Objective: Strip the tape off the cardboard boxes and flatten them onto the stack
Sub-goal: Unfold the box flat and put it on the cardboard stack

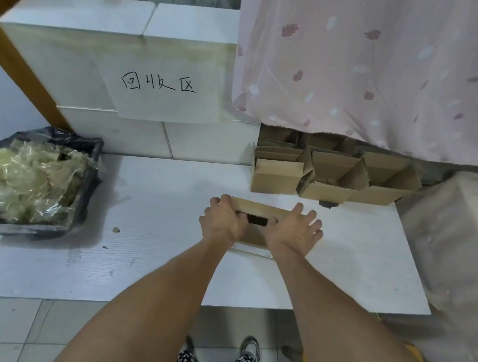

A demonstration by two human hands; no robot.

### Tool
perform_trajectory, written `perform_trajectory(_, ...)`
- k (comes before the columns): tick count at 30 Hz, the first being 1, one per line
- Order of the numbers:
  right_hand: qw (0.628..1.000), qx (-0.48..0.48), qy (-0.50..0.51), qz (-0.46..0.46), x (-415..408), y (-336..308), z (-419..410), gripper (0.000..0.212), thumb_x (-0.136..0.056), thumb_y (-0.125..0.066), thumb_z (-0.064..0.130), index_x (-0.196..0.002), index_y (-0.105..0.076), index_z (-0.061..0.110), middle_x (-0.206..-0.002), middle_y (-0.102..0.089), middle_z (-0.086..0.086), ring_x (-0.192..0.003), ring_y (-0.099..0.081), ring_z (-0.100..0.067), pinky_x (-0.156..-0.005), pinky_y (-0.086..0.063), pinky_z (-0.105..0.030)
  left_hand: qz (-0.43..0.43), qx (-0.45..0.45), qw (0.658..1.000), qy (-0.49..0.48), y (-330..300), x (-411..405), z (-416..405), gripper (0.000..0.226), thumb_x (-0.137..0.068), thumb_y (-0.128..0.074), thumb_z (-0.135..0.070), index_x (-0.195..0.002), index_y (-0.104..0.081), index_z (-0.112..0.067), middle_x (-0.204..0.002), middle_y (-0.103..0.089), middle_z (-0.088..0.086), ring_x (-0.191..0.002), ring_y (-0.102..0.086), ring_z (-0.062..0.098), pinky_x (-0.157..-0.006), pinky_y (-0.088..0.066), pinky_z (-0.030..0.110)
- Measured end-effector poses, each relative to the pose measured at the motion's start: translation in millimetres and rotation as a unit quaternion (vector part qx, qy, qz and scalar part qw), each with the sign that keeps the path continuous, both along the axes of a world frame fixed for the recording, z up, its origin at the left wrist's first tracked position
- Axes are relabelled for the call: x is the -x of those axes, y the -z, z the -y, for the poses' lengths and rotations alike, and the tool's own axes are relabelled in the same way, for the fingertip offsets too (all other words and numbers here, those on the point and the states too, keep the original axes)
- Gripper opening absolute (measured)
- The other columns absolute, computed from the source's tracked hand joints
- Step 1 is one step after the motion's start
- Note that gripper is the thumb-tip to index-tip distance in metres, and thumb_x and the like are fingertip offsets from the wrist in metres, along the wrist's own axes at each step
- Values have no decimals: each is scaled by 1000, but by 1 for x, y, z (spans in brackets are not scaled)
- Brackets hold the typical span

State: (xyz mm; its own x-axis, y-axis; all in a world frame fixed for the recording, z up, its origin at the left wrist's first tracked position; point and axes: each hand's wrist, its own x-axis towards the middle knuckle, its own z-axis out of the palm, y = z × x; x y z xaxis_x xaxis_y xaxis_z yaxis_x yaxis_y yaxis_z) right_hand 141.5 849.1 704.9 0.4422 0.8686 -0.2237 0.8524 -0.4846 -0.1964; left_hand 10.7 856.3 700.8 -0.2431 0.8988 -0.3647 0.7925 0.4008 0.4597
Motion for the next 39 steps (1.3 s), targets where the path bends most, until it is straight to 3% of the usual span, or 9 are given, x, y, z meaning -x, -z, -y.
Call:
perform_trajectory(3, 990, 44, 86, -107, -14, 6, -1, 67, -86, -61, 32, -142, -26, 19, -140, -35, -13, -117, -42, -38, -86, -41, -42, -1, 22, 999, 24, 5, -13, 1, 47, -89, -53, -34, -130, -43, -14, -129, -46, 9, -111, -53, 33, -95, -44, 45)
perform_trajectory(6, 980, 68, 102, -157, -22, 10, 0, 66, -79, -61, 24, -136, -27, 22, -129, -37, -7, -111, -44, -36, -75, -41, -42, 4, 46, 999, 18, 9, -23, 0, 49, -86, -58, -36, -128, -44, -16, -121, -48, 7, -108, -53, 32, -94, -44, 45)
perform_trajectory(10, 978, 104, 86, -157, -27, 13, 0, 65, -74, -64, 16, -130, -32, 19, -126, -37, -8, -114, -39, -35, -86, -49, -46, -31, 79, 996, 21, 13, -34, -3, 54, -82, -68, -41, -125, -43, -19, -119, -46, 6, -108, -52, 31, -92, -44, 42)
perform_trajectory(14, 984, 106, 75, -122, -33, 18, -4, 57, -81, -67, 13, -130, -37, 15, -129, -44, -10, -114, -48, -32, -90, -48, -42, -45, 83, 995, 15, 17, -43, -6, 50, -86, -61, -16, -131, -39, -16, -124, -45, 10, -111, -52, 33, -92, -46, 42)
perform_trajectory(18, 986, 102, 69, -113, -39, 23, -6, 49, -86, -63, 11, -129, -40, 11, -125, -48, -12, -111, -55, -31, -94, -49, -42, -33, 69, 997, 9, 17, -47, -6, 49, -87, -56, -5, -132, -37, -13, -124, -42, 12, -108, -53, 35, -86, -51, 43)
perform_trajectory(22, 989, 86, 52, -105, -34, 14, -10, 52, -85, -66, 13, -130, -39, 10, -125, -49, -14, -111, -56, -33, -92, -50, -40, -14, 37, 999, -14, 12, -44, -6, 45, -85, -56, 0, -126, -40, -10, -124, -40, 12, -99, -57, 36, -84, -53, 46)
perform_trajectory(26, 993, 45, 32, -102, -27, 0, -9, 58, -83, -69, 17, -131, -37, 10, -126, -46, -15, -107, -58, -35, -89, -50, -41, 5, -16, 1000, -17, 0, -36, -11, 52, -86, -57, -1, -134, -40, -12, -134, -38, 11, -100, -58, 38, -84, -52, 43)
perform_trajectory(34, 991, -54, 8, -121, -10, -32, -18, 68, -86, -70, 28, -137, -31, 8, -127, -47, -17, -101, -61, -36, -82, -55, -40, 93, -132, 987, -2, -29, -12, -16, 56, -89, -59, -5, -140, -40, -19, -147, -30, 5, -111, -55, 38, -102, -47, 44)
perform_trajectory(39, 984, -77, 3, -160, 2, -33, -15, 63, -89, -67, 22, -135, -25, 16, -126, -46, -13, -86, -59, -29, -63, -44, -31, 134, -169, 977, -4, -31, 8, -7, 68, -90, -54, 1, -148, -29, -25, -152, -24, 0, -119, -52, 29, -105, -42, 38)
